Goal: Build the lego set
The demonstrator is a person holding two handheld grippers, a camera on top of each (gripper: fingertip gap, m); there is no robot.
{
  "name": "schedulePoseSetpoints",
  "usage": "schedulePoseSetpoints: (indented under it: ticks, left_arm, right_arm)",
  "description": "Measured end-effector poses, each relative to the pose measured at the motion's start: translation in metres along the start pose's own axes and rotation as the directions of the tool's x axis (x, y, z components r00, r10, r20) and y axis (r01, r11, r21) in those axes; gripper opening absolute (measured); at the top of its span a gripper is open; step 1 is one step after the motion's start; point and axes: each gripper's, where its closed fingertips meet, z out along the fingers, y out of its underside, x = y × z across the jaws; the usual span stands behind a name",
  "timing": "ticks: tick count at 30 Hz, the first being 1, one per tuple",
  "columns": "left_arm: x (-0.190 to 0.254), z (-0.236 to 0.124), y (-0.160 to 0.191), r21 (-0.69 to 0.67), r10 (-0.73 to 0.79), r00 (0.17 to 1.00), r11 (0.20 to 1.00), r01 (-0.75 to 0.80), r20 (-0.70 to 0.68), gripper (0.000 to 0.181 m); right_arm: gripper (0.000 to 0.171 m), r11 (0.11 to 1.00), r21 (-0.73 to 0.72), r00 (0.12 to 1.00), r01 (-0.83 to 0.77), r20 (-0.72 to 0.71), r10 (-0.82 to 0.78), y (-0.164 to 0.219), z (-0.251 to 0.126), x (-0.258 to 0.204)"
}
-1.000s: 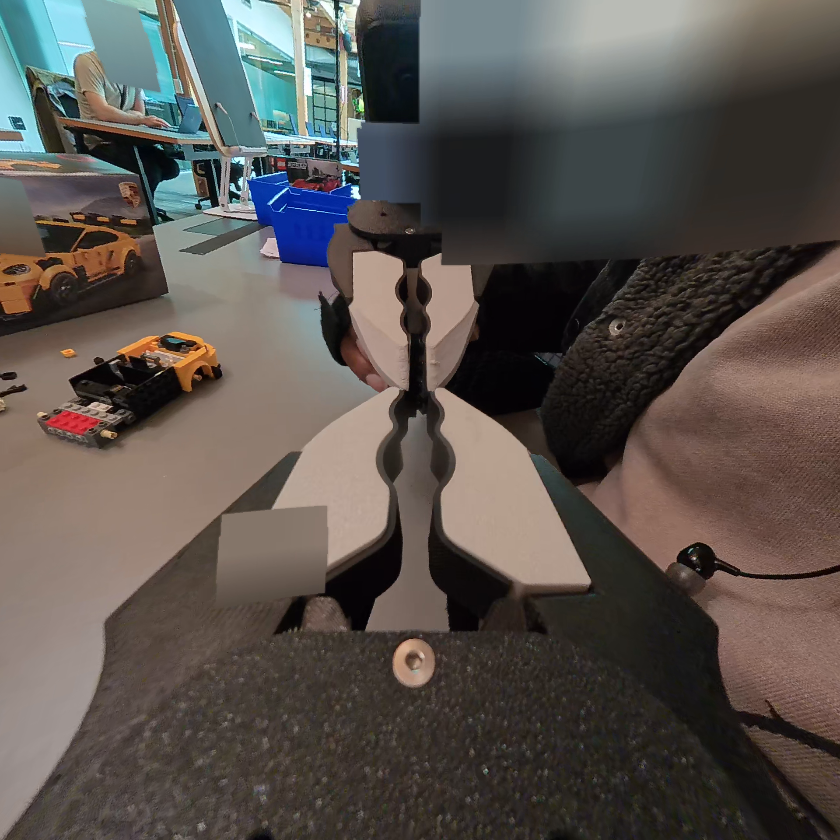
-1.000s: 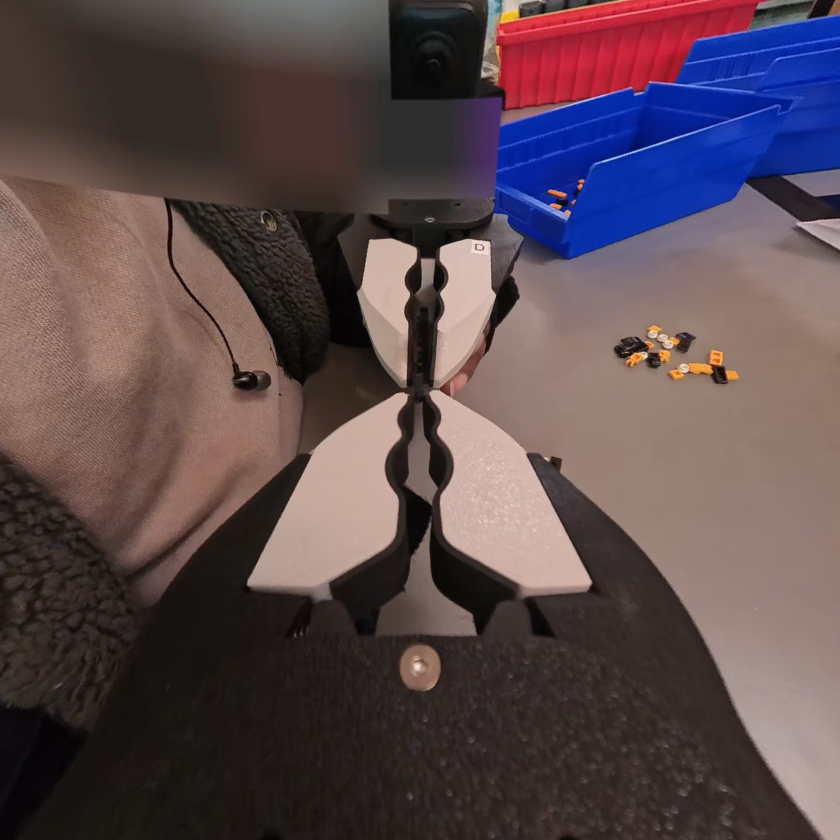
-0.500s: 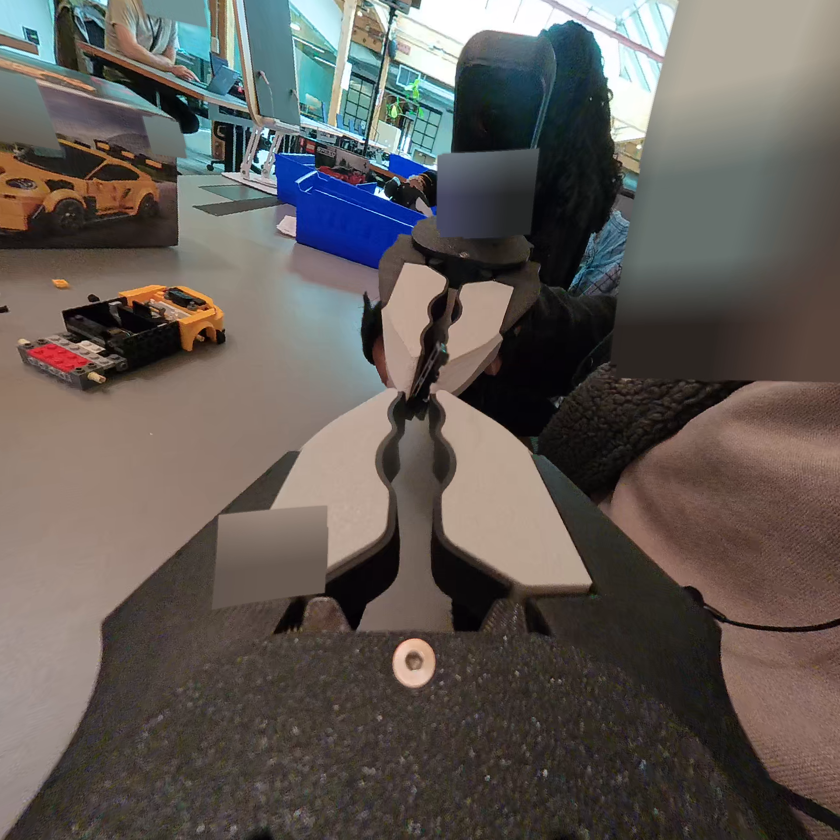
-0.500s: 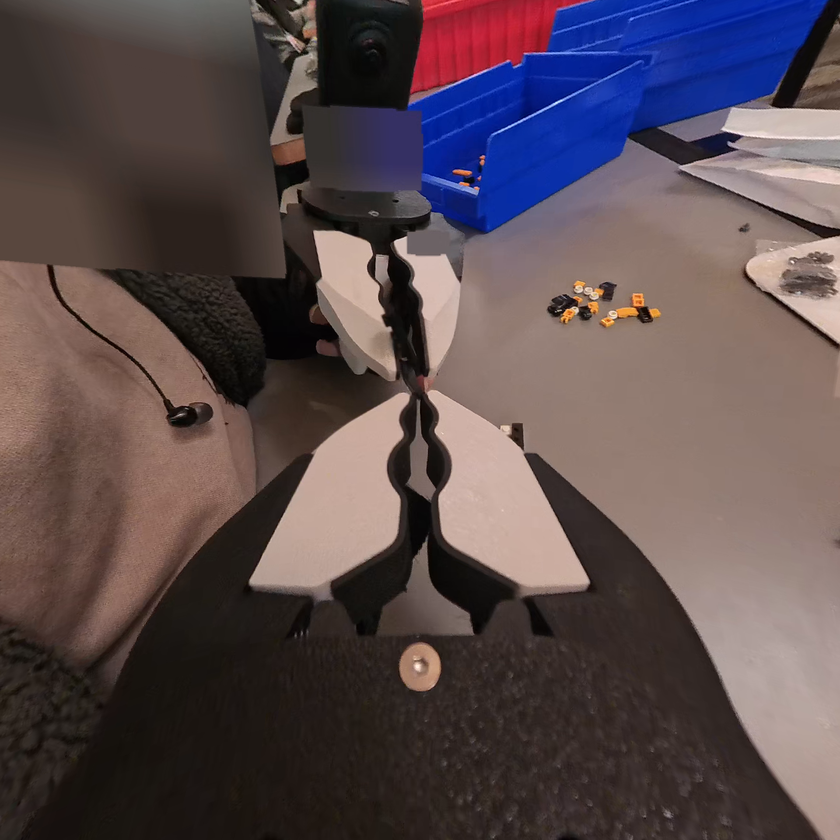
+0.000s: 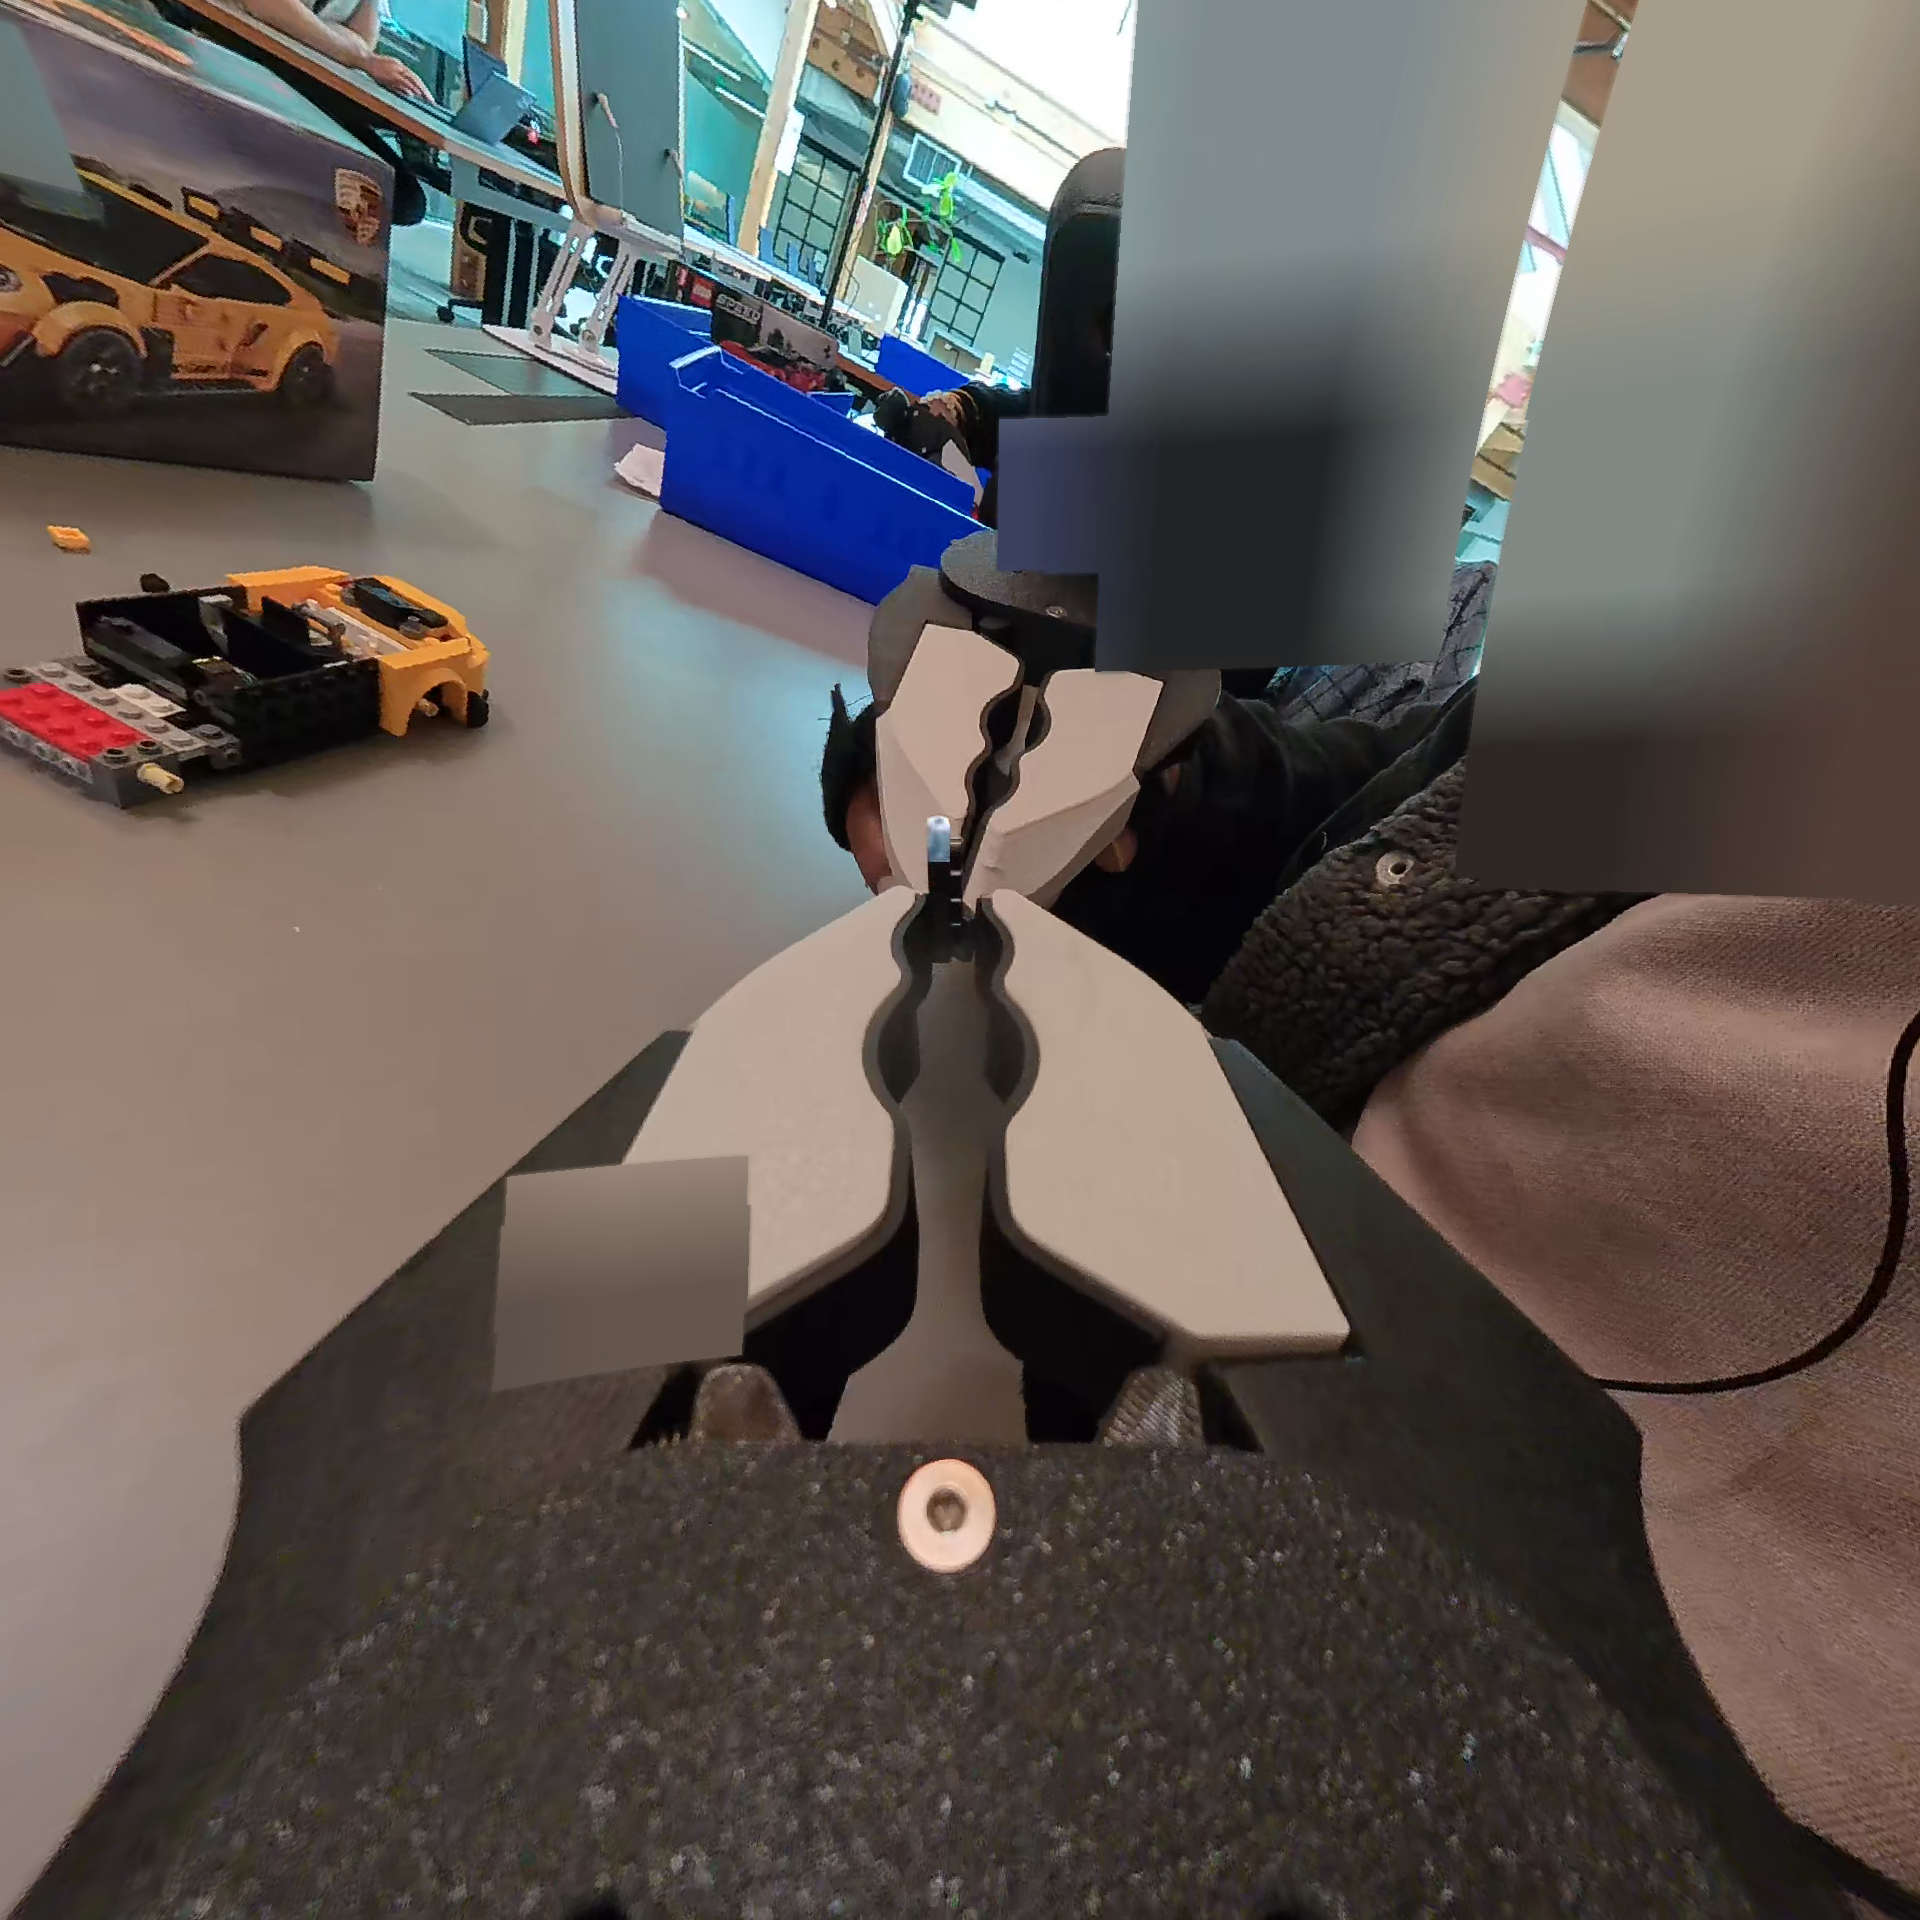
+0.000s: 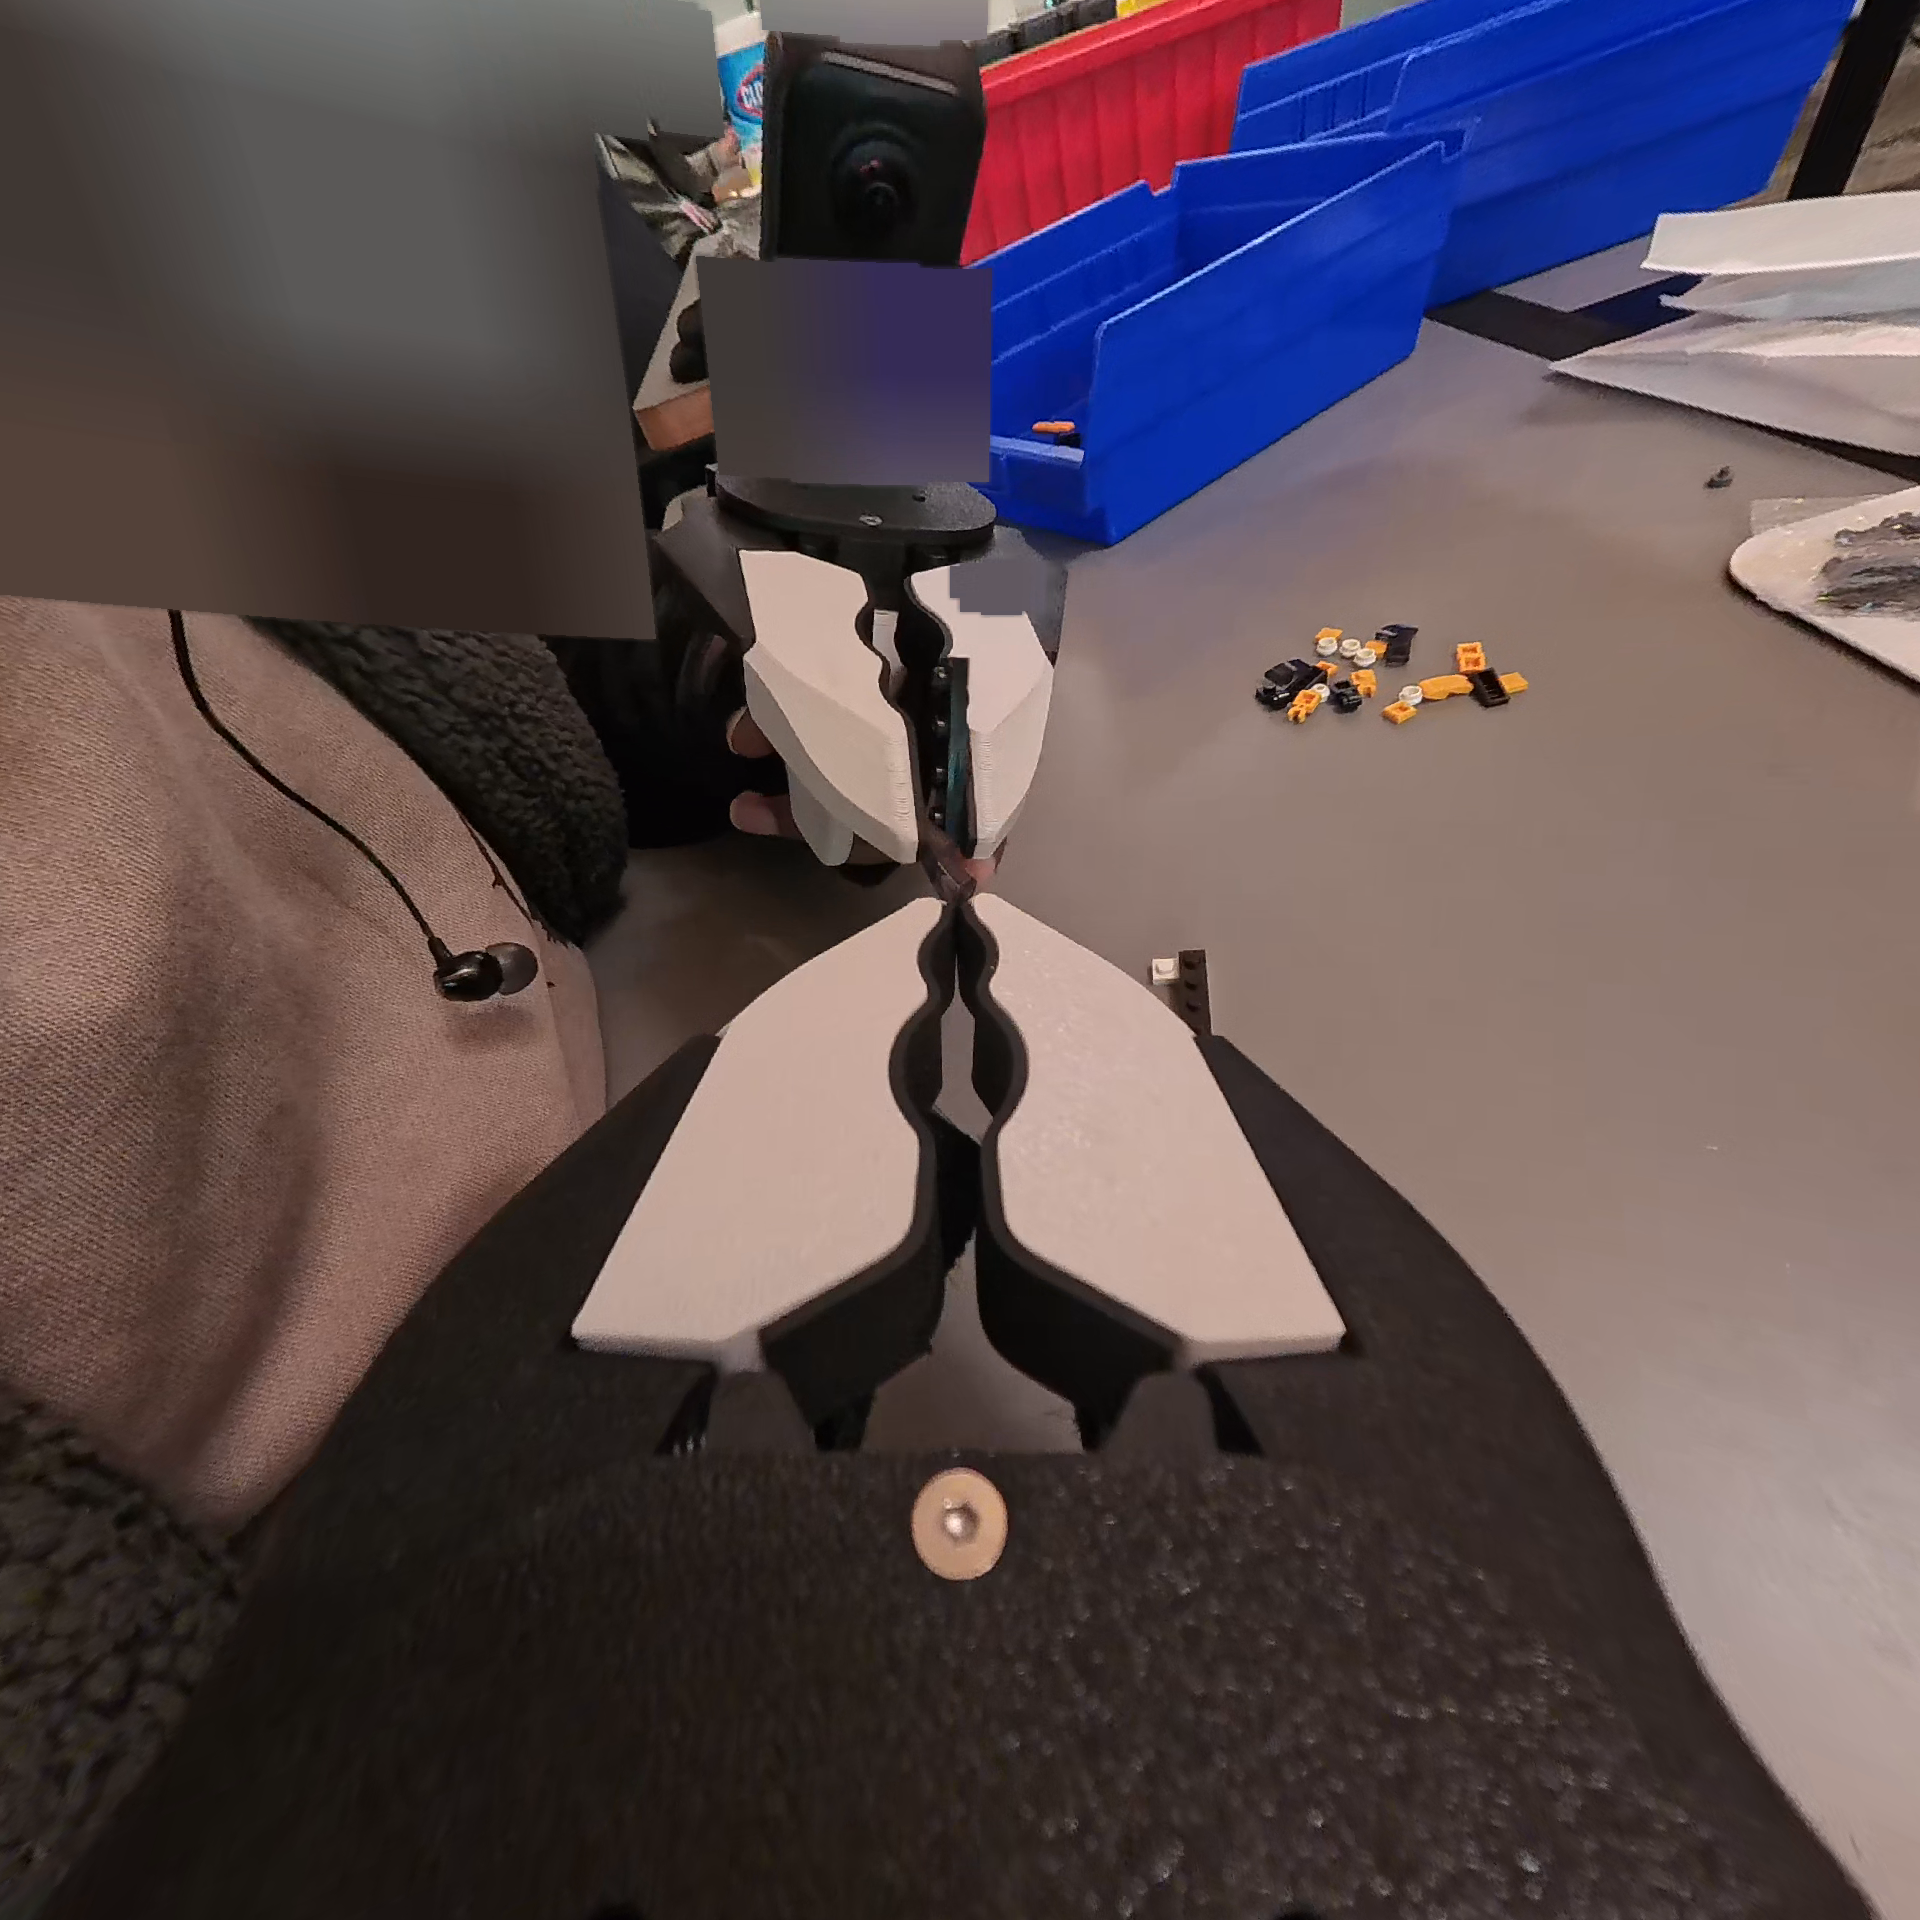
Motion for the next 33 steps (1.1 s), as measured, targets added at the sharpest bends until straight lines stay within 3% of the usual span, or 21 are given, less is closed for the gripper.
schedulePoseSetpoints:
  ticks: [3, 6, 12, 16, 21, 33]
  left_arm:
    - [0.001, -0.001, 0.000, 0.005, -0.002, 1.000, 1.000, 0.002, -0.015, 0.007]
    - [0.005, -0.001, 0.000, 0.011, 0.009, 0.999, 1.000, -0.009, -0.036, 0.008]
    - [0.006, -0.001, -0.003, 0.035, -0.024, 0.998, 0.999, 0.027, -0.059, 0.007]
    - [-0.001, 0.000, -0.002, 0.031, -0.101, 0.994, 0.994, 0.103, -0.045, 0.007]
    - [-0.007, 0.000, -0.001, 0.026, -0.150, 0.988, 0.988, 0.151, -0.025, 0.008]
    - [-0.010, 0.002, 0.005, -0.012, -0.063, 0.998, 0.998, 0.064, 0.022, 0.009]
  right_arm:
    - [0.000, 0.999, 0.029, 0.999, -0.021, 0.033, 0.020, 0.000, -0.001, 0.000]
    - [0.012, 0.994, 0.064, 0.990, -0.086, 0.119, 0.078, -0.003, -0.002, -0.003]
    - [0.004, 0.990, 0.069, 0.980, -0.120, 0.170, 0.107, -0.006, 0.000, -0.007]
    - [0.003, 0.991, 0.030, 0.985, -0.128, 0.122, 0.124, -0.003, 0.001, 0.000]
    - [0.003, 0.998, -0.055, 0.999, -0.030, 0.011, 0.031, 0.002, 0.004, 0.008]
    - [0.002, 0.998, -0.053, 1.000, -0.020, 0.003, 0.020, 0.005, 0.005, 0.006]
